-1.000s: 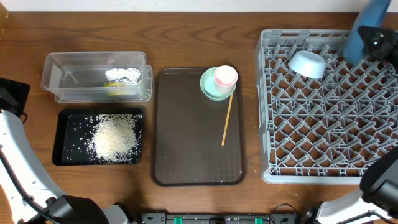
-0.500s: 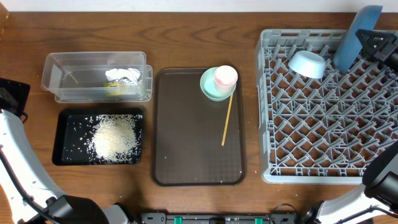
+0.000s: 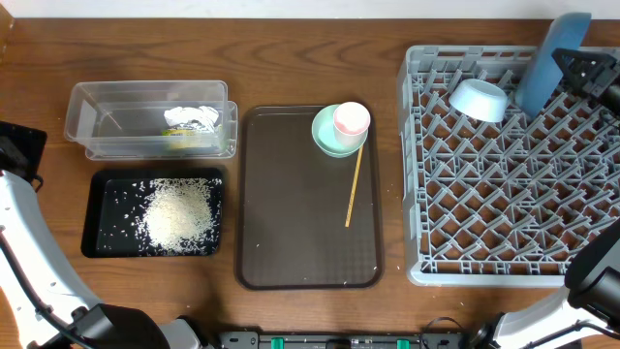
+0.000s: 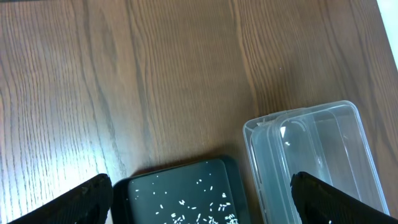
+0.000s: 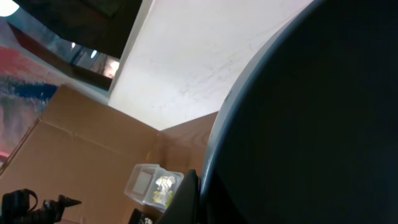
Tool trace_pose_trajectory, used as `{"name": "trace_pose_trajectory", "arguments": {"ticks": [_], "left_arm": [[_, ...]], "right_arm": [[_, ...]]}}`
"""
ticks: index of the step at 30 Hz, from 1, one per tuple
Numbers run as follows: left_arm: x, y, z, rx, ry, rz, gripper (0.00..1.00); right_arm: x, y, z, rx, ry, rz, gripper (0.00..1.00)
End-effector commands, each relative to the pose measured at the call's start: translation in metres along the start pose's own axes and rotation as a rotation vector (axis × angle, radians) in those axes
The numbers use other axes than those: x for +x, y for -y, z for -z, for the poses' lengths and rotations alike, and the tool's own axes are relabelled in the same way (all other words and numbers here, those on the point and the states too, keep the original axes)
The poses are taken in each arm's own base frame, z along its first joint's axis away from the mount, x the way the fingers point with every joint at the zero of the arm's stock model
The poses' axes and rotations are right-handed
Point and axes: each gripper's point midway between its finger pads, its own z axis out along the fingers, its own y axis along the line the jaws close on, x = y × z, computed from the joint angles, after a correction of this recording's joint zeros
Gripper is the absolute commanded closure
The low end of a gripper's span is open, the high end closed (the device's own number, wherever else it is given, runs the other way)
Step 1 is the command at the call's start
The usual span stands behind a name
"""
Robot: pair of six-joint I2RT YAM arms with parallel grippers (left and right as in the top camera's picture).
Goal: Sort waste into correct bins and load items into the dishwasher rack
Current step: 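Lower the blue plate into the rack's right rear corner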
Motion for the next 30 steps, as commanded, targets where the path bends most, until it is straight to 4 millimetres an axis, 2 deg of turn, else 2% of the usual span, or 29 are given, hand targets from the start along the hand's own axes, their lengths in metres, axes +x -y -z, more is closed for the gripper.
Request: {"name": "trace_pose_trajectory", "arguments": {"ticks": [1, 12, 24, 28, 30], "left_arm": [[-0.002, -0.001, -0.001, -0.006, 0.002, 0.004, 0.06], [-0.002, -0.001, -0.001, -0.006, 0.002, 0.004, 0.06], [-0.002, -0.001, -0.001, -0.006, 0.002, 0.004, 0.06], [-0.002, -0.001, -0.001, -0.006, 0.002, 0.004, 0.06], [-0.002, -0.001, -0.001, -0.006, 0.002, 0.004, 0.06]], "right_arm": [[-0.001, 0.006, 0.013, 0.004, 0.012, -0.024, 0.99], [-0.016, 0.023, 0.044, 0.066, 0.085, -0.042, 0.99], [-0.016, 0.025, 0.050, 0.073, 0.092, -0.058, 0.99], [-0.019, 0.019, 0.046, 0.048, 0.094, -0.188, 0.99], [-0.021, 0.009, 0.040, 0.012, 0.082, -0.225, 0.99]]}}
